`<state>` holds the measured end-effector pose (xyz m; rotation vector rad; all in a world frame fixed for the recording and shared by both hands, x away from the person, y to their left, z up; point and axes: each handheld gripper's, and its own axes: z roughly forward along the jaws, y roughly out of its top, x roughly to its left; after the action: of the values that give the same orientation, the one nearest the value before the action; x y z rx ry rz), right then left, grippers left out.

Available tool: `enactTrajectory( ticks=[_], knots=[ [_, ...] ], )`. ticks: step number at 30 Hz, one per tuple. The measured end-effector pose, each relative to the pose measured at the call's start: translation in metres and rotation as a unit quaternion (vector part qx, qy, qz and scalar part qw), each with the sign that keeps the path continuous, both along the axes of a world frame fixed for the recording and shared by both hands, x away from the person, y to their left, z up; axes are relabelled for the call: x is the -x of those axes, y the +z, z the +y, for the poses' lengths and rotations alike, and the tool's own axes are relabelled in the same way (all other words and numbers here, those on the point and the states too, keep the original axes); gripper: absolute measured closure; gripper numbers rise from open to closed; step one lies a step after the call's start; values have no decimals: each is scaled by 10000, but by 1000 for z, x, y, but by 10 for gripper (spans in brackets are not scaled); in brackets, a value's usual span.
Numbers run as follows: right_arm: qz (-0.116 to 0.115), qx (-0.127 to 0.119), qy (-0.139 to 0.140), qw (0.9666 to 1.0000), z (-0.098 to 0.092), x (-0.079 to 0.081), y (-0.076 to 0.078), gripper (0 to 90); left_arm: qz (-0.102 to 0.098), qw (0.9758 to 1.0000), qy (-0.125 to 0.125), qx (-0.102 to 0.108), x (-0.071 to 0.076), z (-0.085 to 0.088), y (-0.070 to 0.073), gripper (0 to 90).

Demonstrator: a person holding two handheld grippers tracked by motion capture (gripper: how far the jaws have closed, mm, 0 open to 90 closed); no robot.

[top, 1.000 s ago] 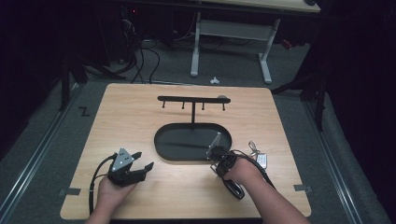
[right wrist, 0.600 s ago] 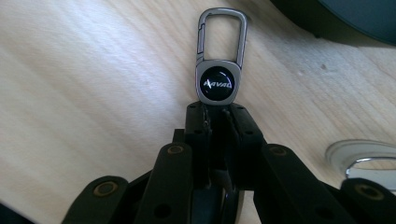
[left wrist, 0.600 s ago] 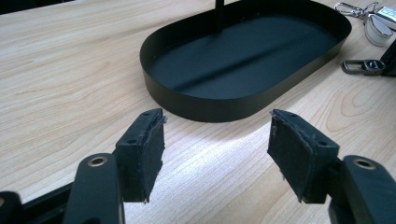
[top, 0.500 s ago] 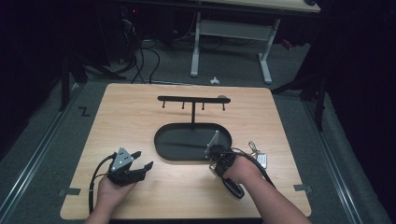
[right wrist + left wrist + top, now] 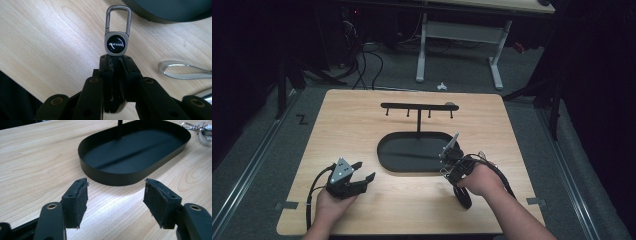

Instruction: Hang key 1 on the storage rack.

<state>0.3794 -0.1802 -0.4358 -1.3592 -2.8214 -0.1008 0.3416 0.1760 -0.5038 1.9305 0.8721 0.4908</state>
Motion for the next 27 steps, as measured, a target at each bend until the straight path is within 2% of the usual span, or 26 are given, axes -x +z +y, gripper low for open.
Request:
enactTrajectory(
  ticks=[3, 4, 6, 10, 15, 18, 19, 20, 21, 25, 27],
  knots=[
    [-112, -50, 59, 9999, -3, -1, 7, 806, 25, 10000, -13, -12, 0, -1, -1, 360],
    [-202, -100, -44, 9997, -6, 0, 14, 806, 20, 10000, -8, -18, 0, -2, -1, 355],
    [-269, -133, -25, 9995, -8, -1, 18, 806, 20, 10000, -32, -64, 1, -4, -1, 354],
    [-325, -177, -37, 9993, -9, -3, 24, 806, 15, 10000, -12, -28, 1, -4, -1, 353],
    [-467, -391, -82, 9981, -10, -9, 38, 806, 14, 10000, -26, -27, 1, -4, -1, 353],
    [-515, -405, -104, 9978, -10, -10, 42, 806, -2, 10000, -16, 4, 1, -4, -1, 353],
    [-491, -420, -210, 9977, -8, -10, 46, 806, 5, 10000, -30, 17, 1, -4, -2, 350],
    [-491, -420, -210, 9977, -8, -10, 46, 806, 5, 10000, -30, 17, 1, -4, -2, 347],
    [-559, -451, -78, 9974, -9, -13, 48, 806, 19, 10000, -41, 70, -1, -3, -1, 346],
    [-557, -443, -96, 9974, -9, -15, 48, 806, -45, 9997, -1, 221, -3, -3, 1, 346],
    [-542, -438, -56, 9976, -8, -18, 48, 806, -63, 9998, -38, 189, -5, -4, 0, 347]
  ],
)
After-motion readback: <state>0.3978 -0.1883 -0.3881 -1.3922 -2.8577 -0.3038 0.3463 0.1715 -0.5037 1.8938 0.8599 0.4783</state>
